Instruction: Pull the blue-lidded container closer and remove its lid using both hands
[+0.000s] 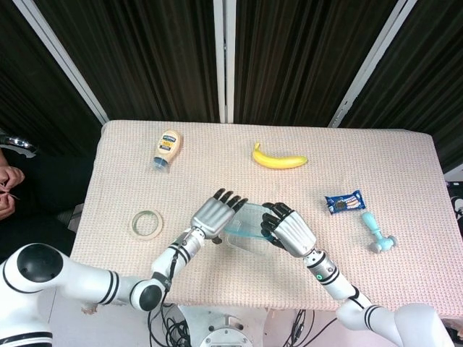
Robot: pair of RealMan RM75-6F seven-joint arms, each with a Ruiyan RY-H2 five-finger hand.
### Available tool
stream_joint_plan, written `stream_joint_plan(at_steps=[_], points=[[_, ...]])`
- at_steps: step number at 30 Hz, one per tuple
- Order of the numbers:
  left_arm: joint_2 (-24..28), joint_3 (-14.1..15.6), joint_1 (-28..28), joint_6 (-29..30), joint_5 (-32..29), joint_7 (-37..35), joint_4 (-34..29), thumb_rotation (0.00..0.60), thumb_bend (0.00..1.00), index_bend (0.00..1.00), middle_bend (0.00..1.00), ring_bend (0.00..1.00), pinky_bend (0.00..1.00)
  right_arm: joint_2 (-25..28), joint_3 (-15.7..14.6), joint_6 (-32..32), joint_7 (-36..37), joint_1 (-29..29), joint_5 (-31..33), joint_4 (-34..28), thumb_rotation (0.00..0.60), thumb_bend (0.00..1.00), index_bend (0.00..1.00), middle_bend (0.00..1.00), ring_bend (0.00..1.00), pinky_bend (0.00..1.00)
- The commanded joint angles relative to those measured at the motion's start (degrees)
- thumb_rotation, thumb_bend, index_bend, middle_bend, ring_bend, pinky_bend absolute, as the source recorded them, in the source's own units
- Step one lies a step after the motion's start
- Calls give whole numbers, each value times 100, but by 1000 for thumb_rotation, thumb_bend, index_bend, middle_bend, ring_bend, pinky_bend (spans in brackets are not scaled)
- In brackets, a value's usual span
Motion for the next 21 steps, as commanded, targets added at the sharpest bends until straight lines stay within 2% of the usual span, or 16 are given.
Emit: stream_joint_plan(at_steps=[1,7,12,14,17,21], points=[[270,83,281,282,239,-108,-160,600,1,0,47,0,46,18,50,72,31,-10,72,106,600,528,902,569,290,413],[692,110,697,518,607,-473,-324,600,1,0,44,0,40,303,217,-65,-12,-24,358,74,600,527,902,569,290,415],[1080,130,1164,799,1047,-944,-448,600,2,0,44,0,40,664,489,-806,-80,49,928,-63,600,523,886,567,284,415],[1195,136,1384,984,1275,-1152,-442,600,2,0,44,0,40,814,593,-1289,-199,106,1219,-183,600,510,821,554,276,400],[1334,179,1710,1282,1570,-1375,-368,600,2,0,44,0,40,1099,678,-2094,-460,187,1639,-577,600,413,572,446,193,315],[1502,235,2162,1633,1871,-1711,-183,600,1,0,45,0,40,1600,716,-3023,-1170,217,2213,-1422,600,297,92,217,20,148]])
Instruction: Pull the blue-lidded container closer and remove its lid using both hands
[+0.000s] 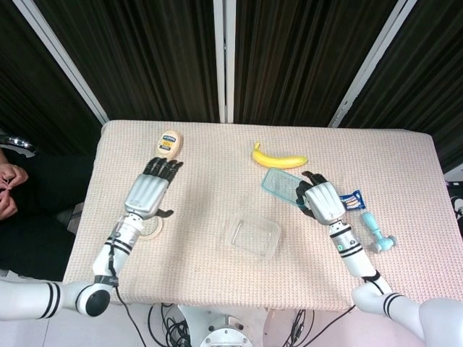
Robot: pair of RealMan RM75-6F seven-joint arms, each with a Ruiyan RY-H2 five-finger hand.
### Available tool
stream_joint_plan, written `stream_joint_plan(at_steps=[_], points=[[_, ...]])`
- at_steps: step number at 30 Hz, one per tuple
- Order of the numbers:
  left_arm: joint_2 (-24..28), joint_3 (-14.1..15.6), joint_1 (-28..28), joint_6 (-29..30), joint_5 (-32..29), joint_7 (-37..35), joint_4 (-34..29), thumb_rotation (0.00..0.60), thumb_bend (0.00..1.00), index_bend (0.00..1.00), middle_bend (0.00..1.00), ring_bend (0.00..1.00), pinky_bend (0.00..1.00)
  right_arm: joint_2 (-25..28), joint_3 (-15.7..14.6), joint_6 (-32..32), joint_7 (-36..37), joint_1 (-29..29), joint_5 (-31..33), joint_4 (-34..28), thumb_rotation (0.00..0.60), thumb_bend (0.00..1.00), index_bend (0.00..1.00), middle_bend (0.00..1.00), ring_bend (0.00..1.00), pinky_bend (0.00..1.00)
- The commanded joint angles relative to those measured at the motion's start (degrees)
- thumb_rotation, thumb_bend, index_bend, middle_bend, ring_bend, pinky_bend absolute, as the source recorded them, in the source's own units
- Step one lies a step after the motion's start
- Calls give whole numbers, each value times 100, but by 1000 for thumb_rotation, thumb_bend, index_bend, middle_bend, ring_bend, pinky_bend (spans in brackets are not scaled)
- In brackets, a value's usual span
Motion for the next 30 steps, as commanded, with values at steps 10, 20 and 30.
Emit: stream_joint_plan(at_steps=[10,20,30], points=[[550,157,1332,702,452,-806,771,600,1,4,45,0,37,2131,-62,-1600,-1345,-348,1606,-3182,600,228,0,18,0,0],[1045,243,2206,967,1094,-1687,954,600,1,43,59,0,40,3220,-122,94,-768,-1327,1106,-4432,600,228,3,150,0,118],[1222,521,3131,1870,1993,-1651,892,600,1,67,64,0,17,3597,-494,1768,-415,-2452,374,-4687,600,233,30,182,0,104]])
